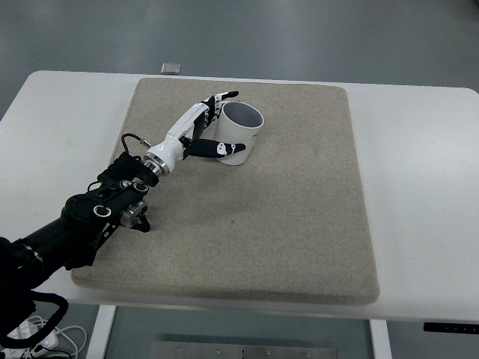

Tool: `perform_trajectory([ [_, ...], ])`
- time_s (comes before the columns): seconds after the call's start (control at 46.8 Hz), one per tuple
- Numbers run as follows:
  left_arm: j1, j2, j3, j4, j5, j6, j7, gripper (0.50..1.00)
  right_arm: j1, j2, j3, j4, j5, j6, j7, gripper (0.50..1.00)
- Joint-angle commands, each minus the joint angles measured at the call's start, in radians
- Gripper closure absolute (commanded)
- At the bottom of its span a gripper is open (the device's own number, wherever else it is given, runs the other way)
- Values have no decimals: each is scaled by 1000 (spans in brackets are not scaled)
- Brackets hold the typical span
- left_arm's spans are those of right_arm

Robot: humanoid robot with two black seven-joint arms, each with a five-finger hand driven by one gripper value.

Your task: Flip white cup upright

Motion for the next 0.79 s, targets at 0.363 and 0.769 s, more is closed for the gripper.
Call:
perform_trajectory([
  [0.363, 7, 40, -33, -108, -23, -3, 0, 516, 0, 0, 0, 0, 0, 0, 0, 548],
  [0.769, -46, 89, -84, -143, -241, -14, 0, 510, 0, 0, 0, 0, 0, 0, 0, 548],
])
